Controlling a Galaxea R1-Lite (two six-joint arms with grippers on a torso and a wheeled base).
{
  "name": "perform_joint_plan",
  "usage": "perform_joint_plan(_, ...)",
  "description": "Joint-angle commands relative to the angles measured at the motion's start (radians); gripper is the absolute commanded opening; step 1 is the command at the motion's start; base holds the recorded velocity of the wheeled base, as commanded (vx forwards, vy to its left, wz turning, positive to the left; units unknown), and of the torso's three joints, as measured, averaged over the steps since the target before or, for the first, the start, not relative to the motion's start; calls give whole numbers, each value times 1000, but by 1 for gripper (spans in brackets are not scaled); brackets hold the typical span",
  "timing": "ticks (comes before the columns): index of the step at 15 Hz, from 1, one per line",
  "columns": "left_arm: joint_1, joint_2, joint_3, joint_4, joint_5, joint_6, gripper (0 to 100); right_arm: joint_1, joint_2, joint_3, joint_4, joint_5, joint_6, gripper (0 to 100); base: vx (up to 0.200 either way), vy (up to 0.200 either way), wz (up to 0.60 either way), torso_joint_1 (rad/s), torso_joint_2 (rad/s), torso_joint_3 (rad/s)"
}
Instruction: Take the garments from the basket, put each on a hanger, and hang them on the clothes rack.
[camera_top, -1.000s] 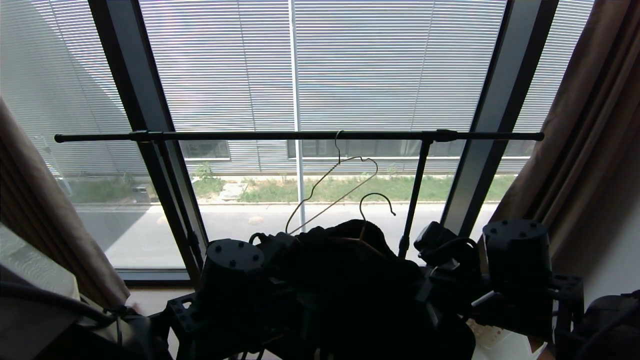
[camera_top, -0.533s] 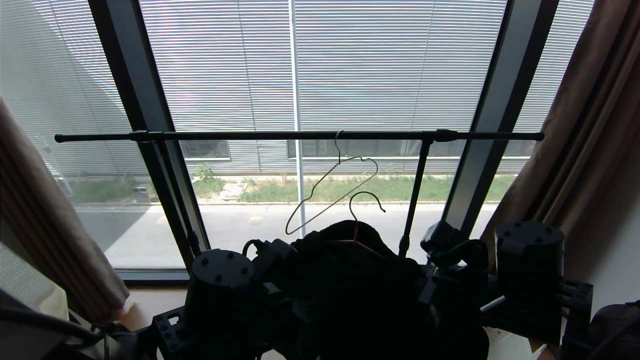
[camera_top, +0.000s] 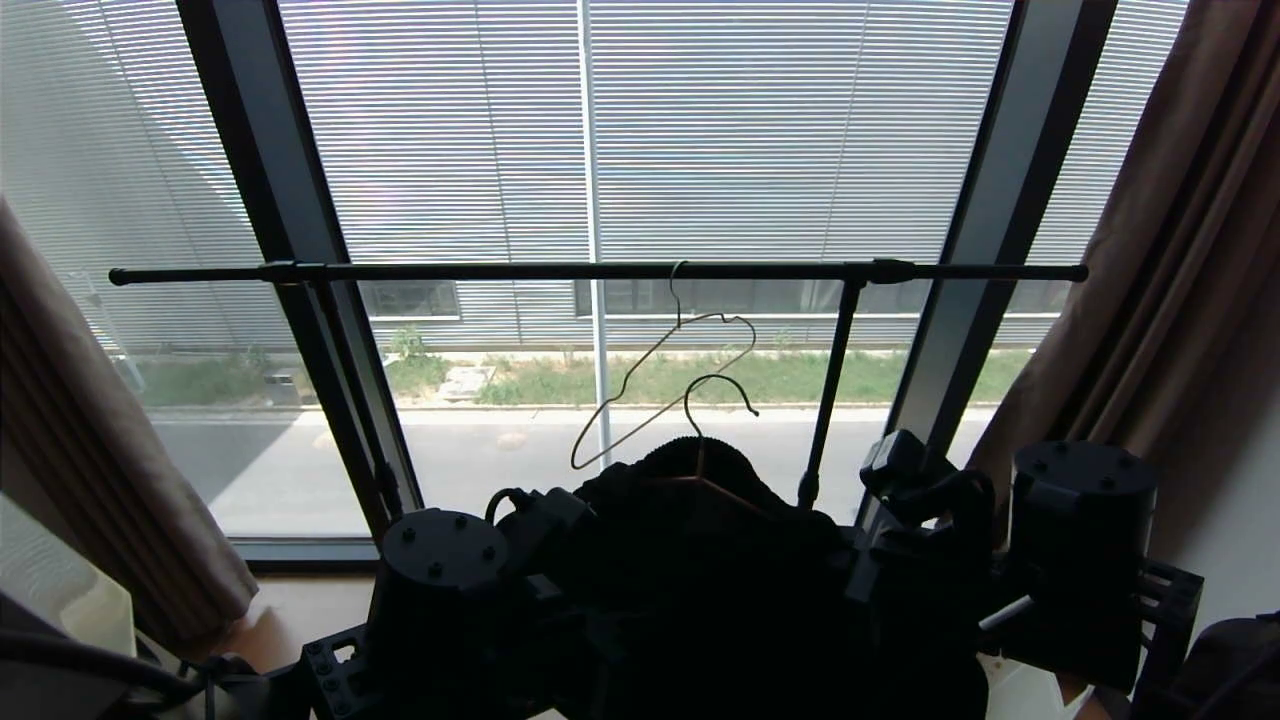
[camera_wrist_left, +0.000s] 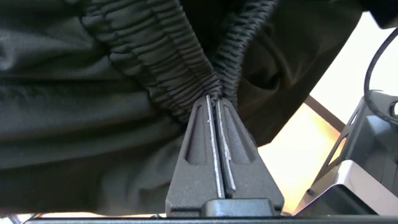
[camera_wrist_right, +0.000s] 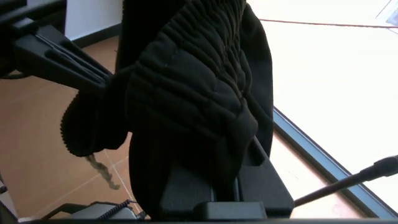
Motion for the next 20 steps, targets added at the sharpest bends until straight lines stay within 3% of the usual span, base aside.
perform_joint_plan(1,-1,-1,0,0,0,0,0,0,1,21,-36,24,11,0,0,0,0,0,0,0)
perform_joint_plan(6,-12,13,-6,0,-1,-1,0,7,-1,47,-90,53,27,0,0,0,0,0,0,0)
perform_joint_plan(7,-12,15,-8,0,-1,-1,100,7,-4,47,-91,64,27,0,0,0,0,0,0,0)
perform_joint_plan(15,-5,30,-25,-18,15,11,100,5,-7,54,-93,76,28,0,0,0,0,0,0,0)
perform_joint_plan(20,3,-70,40,-37,20,14,100,0,-12,54,-94,113,40,0,0,0,0,0,0,0)
